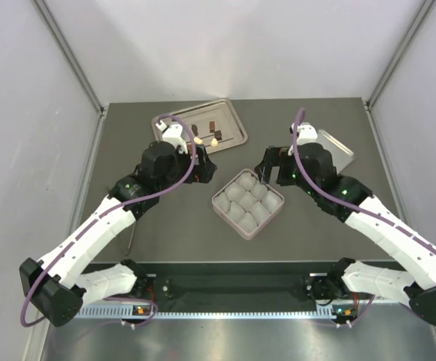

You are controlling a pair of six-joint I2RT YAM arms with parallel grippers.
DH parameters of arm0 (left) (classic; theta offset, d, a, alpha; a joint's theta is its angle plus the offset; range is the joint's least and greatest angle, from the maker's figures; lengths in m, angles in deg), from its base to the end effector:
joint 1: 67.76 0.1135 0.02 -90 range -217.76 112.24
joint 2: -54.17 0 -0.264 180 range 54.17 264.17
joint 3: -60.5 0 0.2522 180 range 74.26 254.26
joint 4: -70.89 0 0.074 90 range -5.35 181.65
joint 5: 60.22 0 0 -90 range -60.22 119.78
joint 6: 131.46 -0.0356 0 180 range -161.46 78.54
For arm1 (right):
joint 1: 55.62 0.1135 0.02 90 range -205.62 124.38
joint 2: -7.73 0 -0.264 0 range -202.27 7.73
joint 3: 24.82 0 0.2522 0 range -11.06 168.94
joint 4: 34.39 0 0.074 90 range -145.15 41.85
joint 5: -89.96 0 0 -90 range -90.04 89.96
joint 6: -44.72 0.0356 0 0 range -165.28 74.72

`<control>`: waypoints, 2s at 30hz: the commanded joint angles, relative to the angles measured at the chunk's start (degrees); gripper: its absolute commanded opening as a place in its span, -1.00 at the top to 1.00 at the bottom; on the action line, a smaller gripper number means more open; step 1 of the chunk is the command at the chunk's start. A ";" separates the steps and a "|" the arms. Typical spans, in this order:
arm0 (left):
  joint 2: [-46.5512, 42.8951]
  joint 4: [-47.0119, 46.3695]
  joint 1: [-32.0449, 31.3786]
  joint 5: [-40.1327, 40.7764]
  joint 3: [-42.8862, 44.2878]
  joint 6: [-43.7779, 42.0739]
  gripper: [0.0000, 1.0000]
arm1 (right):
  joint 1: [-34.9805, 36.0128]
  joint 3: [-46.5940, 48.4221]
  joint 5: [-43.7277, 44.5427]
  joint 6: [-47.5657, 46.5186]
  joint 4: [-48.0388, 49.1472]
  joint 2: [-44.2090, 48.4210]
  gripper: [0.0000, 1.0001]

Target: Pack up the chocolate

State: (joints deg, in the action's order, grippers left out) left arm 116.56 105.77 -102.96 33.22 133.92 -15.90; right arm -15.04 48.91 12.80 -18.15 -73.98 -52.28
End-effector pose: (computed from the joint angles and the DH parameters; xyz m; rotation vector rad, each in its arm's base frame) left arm 0.2017 -0.1397 0.3514 0.1317 2.0366 -0.6192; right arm 0.1805 0.1442 0.3545 -0.0963 2.0475 0.5225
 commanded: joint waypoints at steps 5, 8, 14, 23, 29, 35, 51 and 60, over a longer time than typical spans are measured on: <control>-0.52 0.14 -0.04 2.78 2.38 -2.53 -0.96 | -0.67 0.86 0.34 0.02 2.27 3.49 -1.00; 2.55 2.42 0.31 6.47 5.71 -4.29 -0.95 | -0.59 0.33 0.17 -0.41 2.36 4.28 -0.99; 10.19 8.22 6.18 8.86 16.77 -7.54 -0.92 | -0.59 -0.90 -3.16 -3.66 3.23 6.48 -1.00; 27.86 8.06 21.48 3.16 23.40 -5.35 -0.71 | -0.59 -5.29 -12.49 -8.67 6.05 11.31 -0.99; 38.48 4.98 22.02 0.86 25.68 -7.81 -0.44 | -0.59 -7.14 -14.77 -7.80 7.28 12.37 -1.00; 45.52 3.49 22.02 0.78 28.32 -9.39 -0.21 | -0.59 -8.20 -15.66 -7.97 9.39 12.99 -1.00; 57.67 -0.03 22.02 0.07 35.44 -10.01 -0.08 | -0.59 -8.29 -13.99 -9.38 9.39 11.93 -0.99; 59.34 -0.56 22.02 0.60 35.62 -10.97 -0.02 | -0.59 -8.90 -13.02 -10.17 9.48 12.02 -1.00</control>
State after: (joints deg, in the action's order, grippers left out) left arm 176.28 107.85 -80.93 33.66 167.28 -25.69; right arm -15.04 40.32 -0.93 -27.30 -66.98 -40.69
